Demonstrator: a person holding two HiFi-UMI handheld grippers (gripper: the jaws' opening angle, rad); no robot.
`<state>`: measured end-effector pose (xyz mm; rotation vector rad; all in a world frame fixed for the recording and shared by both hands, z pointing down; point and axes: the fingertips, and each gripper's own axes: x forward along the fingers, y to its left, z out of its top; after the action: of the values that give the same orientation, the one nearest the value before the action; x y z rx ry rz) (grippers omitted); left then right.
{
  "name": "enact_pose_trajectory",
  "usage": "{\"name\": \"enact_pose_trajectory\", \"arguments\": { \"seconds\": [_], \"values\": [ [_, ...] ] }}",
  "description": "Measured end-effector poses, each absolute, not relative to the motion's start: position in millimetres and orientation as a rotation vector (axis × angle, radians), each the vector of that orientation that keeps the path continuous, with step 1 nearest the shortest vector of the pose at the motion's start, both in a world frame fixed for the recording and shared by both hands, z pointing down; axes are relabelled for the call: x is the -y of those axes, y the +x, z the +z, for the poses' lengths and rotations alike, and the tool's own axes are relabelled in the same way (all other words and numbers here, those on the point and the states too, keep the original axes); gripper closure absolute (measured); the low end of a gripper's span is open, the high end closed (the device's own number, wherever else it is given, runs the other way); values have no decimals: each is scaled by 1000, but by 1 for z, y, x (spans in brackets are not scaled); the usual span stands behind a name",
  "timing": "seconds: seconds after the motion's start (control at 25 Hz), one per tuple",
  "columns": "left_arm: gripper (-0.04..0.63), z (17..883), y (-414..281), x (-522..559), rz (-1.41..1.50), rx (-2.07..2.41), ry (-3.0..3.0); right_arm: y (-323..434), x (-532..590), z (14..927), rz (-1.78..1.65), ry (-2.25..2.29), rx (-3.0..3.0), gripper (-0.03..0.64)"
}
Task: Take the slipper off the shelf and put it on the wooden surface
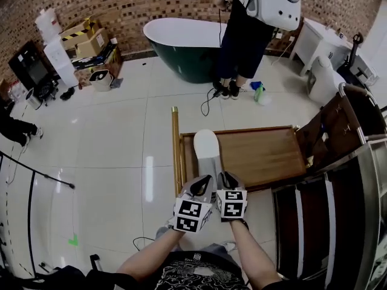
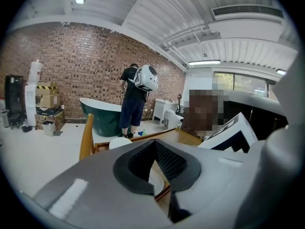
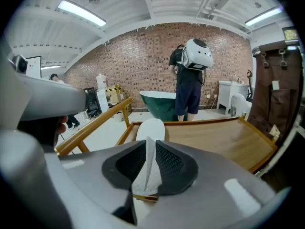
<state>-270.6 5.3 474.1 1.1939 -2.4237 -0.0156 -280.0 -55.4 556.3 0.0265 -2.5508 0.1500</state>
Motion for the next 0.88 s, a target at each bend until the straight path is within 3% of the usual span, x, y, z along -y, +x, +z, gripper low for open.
{"name": "enact_pose_trajectory", "arguments": {
  "seconds": [0.88],
  "values": [
    [589, 439, -154, 110, 72, 1947, 1998, -121, 141, 442, 302, 926, 2676, 578]
  ]
}}
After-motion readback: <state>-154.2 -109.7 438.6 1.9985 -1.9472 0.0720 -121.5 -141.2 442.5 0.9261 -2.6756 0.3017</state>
